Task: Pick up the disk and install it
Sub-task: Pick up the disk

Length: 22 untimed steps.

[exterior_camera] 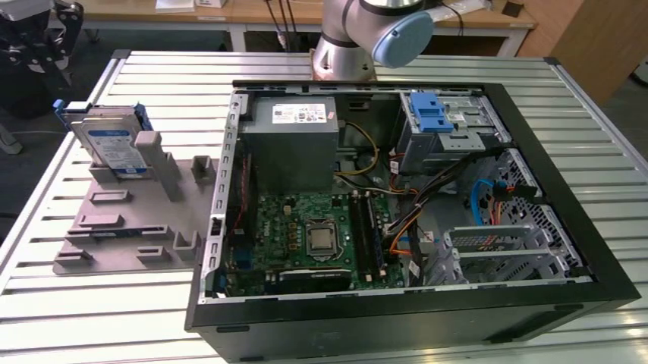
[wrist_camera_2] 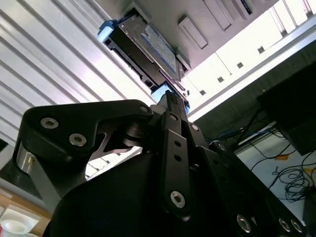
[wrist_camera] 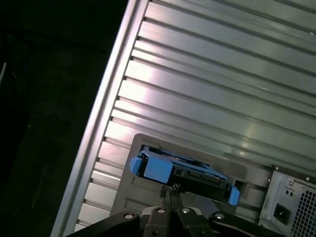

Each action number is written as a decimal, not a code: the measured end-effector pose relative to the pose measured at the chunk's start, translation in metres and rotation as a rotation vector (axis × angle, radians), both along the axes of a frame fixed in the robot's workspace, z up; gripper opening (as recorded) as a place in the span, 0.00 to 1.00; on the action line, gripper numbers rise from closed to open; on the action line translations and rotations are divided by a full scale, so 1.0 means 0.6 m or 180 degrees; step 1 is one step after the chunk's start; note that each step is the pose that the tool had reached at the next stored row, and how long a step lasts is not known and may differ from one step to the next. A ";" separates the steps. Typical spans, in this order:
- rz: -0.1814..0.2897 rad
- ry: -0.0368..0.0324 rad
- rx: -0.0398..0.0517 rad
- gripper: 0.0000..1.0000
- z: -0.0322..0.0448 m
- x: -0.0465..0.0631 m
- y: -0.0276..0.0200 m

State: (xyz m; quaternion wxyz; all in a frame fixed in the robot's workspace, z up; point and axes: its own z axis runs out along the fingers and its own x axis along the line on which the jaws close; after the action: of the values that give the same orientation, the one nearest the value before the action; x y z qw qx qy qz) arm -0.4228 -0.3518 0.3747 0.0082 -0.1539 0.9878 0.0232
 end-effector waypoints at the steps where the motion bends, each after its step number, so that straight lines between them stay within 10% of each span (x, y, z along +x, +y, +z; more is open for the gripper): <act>1: 0.0047 0.0000 0.0000 0.11 0.000 0.000 0.0000; 22: 0.0932 0.0000 -0.0003 0.11 0.000 -0.003 0.0000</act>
State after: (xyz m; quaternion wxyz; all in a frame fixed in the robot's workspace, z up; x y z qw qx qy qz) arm -0.4248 -0.3518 0.3746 0.0046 -0.2963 0.9548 0.0237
